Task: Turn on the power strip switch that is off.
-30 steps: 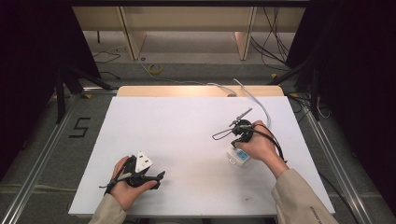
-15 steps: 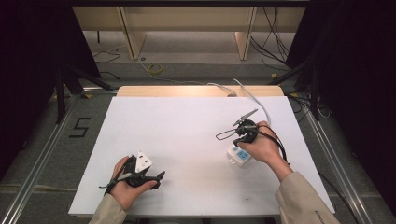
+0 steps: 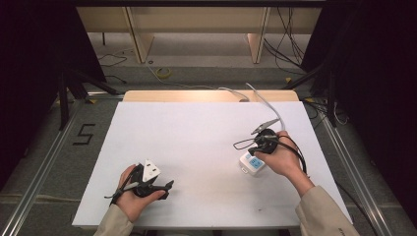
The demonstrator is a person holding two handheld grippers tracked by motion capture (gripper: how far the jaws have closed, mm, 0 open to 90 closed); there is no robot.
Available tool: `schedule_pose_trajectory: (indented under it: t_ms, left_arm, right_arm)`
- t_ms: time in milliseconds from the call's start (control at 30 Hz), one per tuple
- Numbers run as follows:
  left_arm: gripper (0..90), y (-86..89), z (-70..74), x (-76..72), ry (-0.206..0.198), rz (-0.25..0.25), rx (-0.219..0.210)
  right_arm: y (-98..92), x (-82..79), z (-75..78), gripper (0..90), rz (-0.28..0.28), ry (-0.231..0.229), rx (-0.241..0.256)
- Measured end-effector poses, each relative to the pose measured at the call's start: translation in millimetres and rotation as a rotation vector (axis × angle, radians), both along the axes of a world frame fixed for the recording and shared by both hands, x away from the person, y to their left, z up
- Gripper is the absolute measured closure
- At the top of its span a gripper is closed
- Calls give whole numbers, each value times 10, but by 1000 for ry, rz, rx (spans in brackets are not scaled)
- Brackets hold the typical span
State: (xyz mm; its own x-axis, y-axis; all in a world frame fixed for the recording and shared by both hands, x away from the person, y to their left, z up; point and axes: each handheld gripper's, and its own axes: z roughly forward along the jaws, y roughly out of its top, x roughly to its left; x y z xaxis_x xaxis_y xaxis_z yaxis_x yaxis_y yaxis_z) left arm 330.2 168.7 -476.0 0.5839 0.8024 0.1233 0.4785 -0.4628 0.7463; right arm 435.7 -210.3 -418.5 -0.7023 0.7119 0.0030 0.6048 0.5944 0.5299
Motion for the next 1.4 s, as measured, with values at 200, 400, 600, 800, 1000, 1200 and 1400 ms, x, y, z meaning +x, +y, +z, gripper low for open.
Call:
schedule_pose_trajectory:
  t_ms: [200,400,600,800,1000,1200,1400]
  left_arm:
    - [192,0,-1,0,1,2,0]
    - [192,3,-1,0,1,4,-1]
    - [192,4,-1,3,5,2,2]
    - [192,10,-1,4,5,3,4]
    - [192,11,-3,7,6,4,4]
    - [192,13,-8,8,3,12,-1]
    - [192,24,-12,13,5,16,0]
  right_arm:
    - [-85,-60,-17,868,-2,-7,28]
    - [-175,-149,-14,832,-12,-31,64]
    - [-267,-236,-30,765,-25,-62,107]
    - [-351,-317,-65,680,-29,-89,141]
    - [-437,-404,-97,606,-30,-127,180]
    - [-504,-510,-148,580,-24,-156,205]
    - [-579,-626,-203,550,-23,-193,229]
